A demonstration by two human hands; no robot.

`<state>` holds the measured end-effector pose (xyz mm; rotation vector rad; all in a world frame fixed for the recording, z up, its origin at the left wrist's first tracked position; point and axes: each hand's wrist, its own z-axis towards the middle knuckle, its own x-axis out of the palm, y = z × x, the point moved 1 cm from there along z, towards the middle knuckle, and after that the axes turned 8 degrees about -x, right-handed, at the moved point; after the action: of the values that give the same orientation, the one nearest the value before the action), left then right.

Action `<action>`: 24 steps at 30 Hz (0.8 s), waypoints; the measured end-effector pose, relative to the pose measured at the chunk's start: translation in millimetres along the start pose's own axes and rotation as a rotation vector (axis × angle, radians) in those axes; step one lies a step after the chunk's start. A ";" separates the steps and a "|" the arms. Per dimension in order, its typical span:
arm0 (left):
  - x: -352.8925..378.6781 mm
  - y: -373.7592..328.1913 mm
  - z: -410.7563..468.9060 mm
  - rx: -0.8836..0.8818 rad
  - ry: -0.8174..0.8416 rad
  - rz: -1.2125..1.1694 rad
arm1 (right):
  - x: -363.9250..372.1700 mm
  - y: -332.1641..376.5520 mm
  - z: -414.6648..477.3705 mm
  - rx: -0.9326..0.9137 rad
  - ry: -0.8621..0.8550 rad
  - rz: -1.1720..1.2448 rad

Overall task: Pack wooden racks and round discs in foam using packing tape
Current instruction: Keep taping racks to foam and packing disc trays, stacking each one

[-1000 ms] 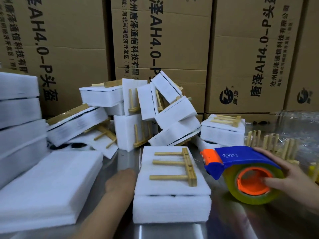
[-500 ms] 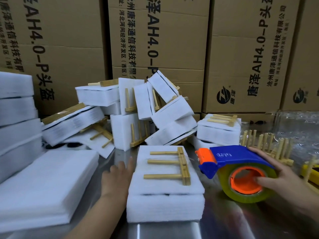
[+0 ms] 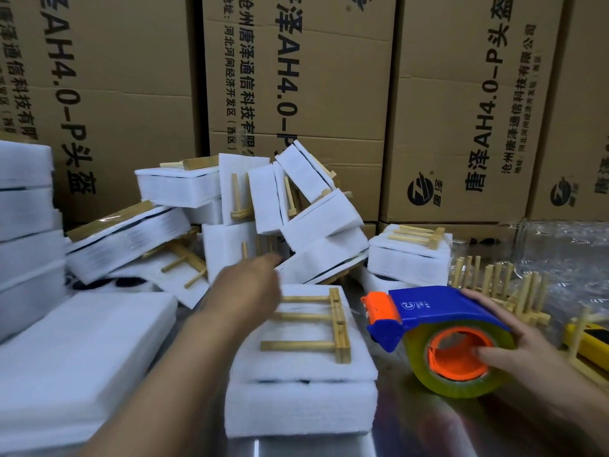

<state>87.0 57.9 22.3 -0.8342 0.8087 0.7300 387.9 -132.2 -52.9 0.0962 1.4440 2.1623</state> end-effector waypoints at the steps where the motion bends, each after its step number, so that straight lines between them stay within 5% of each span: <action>1: 1.3 -19.3 -0.5 0.078 0.030 -0.101 | -0.3 -0.1 0.2 0.003 0.005 0.002; 7: 59.4 -52.2 -10.2 0.150 0.456 -0.041 | -2.8 -2.0 -0.7 -0.003 0.026 -0.003; 24: 69.6 -47.1 -2.7 0.165 0.491 -0.005 | -51.1 40.1 9.5 -0.061 0.213 -0.278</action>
<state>158.7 49.5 -20.9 -0.8763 1.2867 0.4475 419.3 -159.4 -2.1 -0.3470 1.4087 2.0305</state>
